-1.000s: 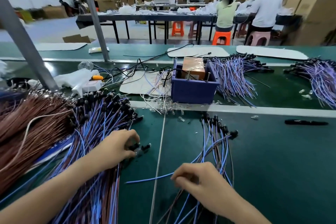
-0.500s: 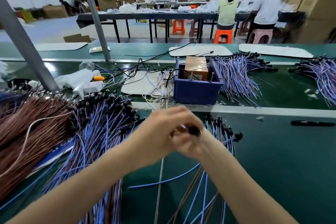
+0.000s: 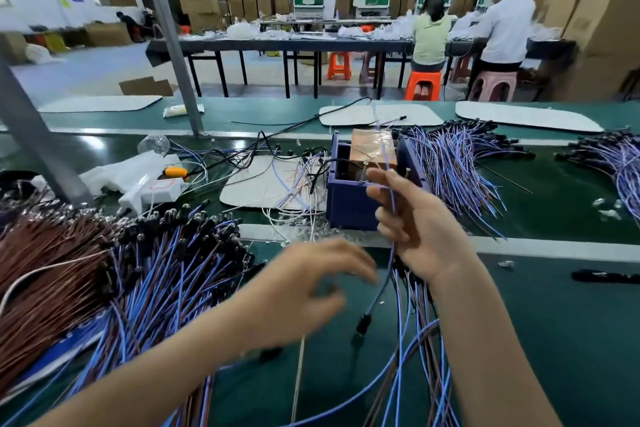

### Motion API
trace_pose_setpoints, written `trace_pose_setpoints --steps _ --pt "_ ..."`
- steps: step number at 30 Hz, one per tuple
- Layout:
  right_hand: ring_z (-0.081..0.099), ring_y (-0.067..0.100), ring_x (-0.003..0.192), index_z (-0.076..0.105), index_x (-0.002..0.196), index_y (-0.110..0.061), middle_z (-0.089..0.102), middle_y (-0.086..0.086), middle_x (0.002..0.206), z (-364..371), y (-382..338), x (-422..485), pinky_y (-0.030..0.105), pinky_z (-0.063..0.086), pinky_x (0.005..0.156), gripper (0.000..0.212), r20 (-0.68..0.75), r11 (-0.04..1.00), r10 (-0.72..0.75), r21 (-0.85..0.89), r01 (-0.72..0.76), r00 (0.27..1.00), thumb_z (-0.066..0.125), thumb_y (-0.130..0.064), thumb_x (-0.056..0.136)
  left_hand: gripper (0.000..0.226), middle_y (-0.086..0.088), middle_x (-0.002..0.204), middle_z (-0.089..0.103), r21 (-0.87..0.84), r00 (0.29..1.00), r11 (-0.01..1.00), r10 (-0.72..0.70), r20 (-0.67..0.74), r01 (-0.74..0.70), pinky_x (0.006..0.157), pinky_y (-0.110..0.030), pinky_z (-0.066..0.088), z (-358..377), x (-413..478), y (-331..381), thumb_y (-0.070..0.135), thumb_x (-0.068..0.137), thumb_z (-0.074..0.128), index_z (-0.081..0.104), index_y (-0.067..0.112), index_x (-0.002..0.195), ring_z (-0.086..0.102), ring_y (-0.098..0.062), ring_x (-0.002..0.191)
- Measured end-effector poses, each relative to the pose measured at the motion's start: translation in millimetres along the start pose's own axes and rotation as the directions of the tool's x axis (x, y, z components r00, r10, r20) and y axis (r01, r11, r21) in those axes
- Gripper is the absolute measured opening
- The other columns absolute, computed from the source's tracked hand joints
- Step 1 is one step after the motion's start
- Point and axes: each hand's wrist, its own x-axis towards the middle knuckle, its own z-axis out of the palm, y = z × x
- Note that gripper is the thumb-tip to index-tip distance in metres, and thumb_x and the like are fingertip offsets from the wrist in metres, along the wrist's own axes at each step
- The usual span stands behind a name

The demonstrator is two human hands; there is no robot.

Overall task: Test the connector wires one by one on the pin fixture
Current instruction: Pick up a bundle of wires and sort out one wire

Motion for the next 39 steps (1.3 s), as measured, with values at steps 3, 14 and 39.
trace_pose_setpoints --steps 3,14,39 --pt "0.032 0.005 0.036 0.077 0.079 -0.014 0.069 0.002 0.067 0.2 3.1 3.3 0.013 0.021 0.032 0.029 -0.018 0.985 -0.059 -0.161 0.056 0.998 0.054 -0.024 0.094 0.021 -0.004 0.100 0.073 -0.504 0.849 0.822 -0.447 -0.281 0.266 0.088 -0.027 0.053 -12.3 48.7 -3.9 0.008 0.094 0.055 0.061 0.020 0.111 0.069 -0.015 0.095" --pt "0.051 -0.002 0.042 0.076 0.073 -0.017 0.073 0.005 0.069 -21.7 8.7 12.8 0.010 0.035 0.043 0.023 -0.012 0.841 -0.273 -0.488 0.232 0.962 0.062 -0.013 0.091 0.017 0.001 0.089 0.067 -0.781 0.749 0.589 -0.609 -0.261 0.207 0.065 -0.022 0.053 17.9 137.2 -8.9 0.019 0.098 0.051 0.067 0.020 0.102 0.062 -0.013 0.080" --pt "0.072 0.019 0.075 0.075 0.070 -0.019 0.075 0.005 0.078 -57.6 -12.9 32.0 0.021 0.055 0.059 0.022 -0.270 0.882 -0.361 -0.411 0.232 0.893 0.067 -0.032 0.086 0.020 0.004 0.067 0.069 -0.860 0.865 0.472 -0.496 -0.075 0.196 0.069 -0.016 0.054 51.5 146.3 -44.8 0.001 0.093 0.053 0.070 0.012 0.091 0.061 -0.003 0.061"
